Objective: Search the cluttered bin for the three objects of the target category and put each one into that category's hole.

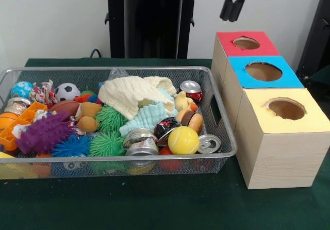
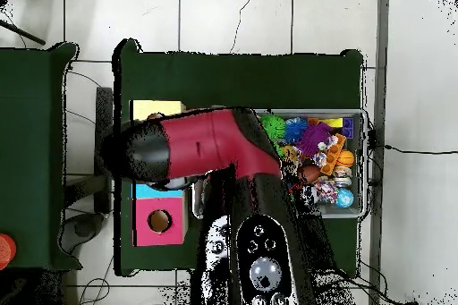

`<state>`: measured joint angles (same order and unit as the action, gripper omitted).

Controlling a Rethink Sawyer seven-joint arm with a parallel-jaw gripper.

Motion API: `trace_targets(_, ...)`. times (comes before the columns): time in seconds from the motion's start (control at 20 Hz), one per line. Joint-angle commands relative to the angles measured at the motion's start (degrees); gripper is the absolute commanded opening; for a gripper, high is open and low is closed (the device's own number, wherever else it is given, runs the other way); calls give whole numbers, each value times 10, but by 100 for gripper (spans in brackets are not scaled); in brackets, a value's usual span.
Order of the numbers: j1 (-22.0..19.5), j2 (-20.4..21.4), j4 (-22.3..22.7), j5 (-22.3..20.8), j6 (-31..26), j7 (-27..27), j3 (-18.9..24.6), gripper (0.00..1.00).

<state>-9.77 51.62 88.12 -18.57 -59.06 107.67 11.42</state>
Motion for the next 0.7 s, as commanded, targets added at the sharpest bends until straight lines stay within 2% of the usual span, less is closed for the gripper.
trace_targets(0.05, -60, 0, 149, -15, 143, -161, 96, 0)
trace_targets(0.1, -65, -2, 162, -20, 167, -150, 101, 0)
trace_targets(0.2, -73, -7, 166, -29, 173, -137, 105, 0)
trace_targets(0.35, -74, -15, 160, -45, 139, -149, 108, 0)
trace_targets(0.6, -65, -40, 153, -93, 126, -151, 104, 0)
trace_targets(0.7, -57, -38, 148, -113, 76, -173, 103, 0)
